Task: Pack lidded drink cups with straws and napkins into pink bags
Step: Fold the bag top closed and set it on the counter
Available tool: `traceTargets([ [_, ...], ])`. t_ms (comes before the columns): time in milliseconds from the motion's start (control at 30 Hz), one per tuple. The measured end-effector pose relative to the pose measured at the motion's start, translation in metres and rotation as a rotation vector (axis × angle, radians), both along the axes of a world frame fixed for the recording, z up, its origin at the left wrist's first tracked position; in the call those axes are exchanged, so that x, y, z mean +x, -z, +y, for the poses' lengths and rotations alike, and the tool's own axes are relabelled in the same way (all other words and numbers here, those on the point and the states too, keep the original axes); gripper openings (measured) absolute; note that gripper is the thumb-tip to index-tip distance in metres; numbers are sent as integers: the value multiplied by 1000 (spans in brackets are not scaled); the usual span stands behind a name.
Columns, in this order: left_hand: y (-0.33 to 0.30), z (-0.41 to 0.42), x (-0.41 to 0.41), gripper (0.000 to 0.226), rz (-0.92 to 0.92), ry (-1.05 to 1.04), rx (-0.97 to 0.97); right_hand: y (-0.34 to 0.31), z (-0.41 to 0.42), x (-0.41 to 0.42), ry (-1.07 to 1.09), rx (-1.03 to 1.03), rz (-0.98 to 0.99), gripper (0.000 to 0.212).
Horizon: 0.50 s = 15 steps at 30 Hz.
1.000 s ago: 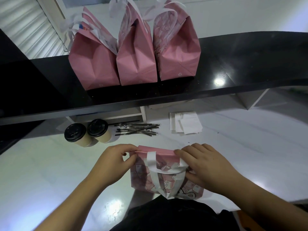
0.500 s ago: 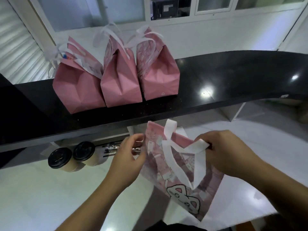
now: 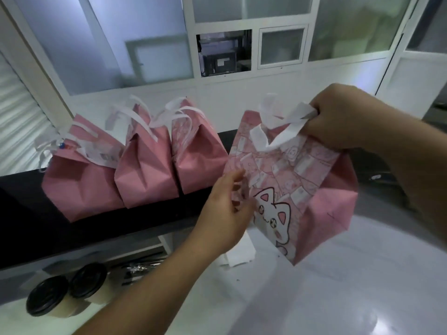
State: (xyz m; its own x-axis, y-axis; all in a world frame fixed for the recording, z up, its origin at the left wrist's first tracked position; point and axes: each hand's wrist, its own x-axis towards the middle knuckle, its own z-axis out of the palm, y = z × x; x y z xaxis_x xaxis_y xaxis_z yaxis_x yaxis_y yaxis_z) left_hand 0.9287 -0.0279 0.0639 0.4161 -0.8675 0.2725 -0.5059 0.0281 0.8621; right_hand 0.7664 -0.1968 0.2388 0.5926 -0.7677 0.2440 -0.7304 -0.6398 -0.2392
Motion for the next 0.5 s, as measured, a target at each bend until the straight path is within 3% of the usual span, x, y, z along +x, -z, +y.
traceTargets([
  [233,-23,-76,5,55,-2,-20,43,-18,-69,45,78,-123,-25,26],
  [400,-29,-119,18,44,10,-24,124,11,-113,93,87,-92,-155,27],
  [500,-33,-139,26,54,11,-74,167,38,-130,119,96,-33,-258,19],
])
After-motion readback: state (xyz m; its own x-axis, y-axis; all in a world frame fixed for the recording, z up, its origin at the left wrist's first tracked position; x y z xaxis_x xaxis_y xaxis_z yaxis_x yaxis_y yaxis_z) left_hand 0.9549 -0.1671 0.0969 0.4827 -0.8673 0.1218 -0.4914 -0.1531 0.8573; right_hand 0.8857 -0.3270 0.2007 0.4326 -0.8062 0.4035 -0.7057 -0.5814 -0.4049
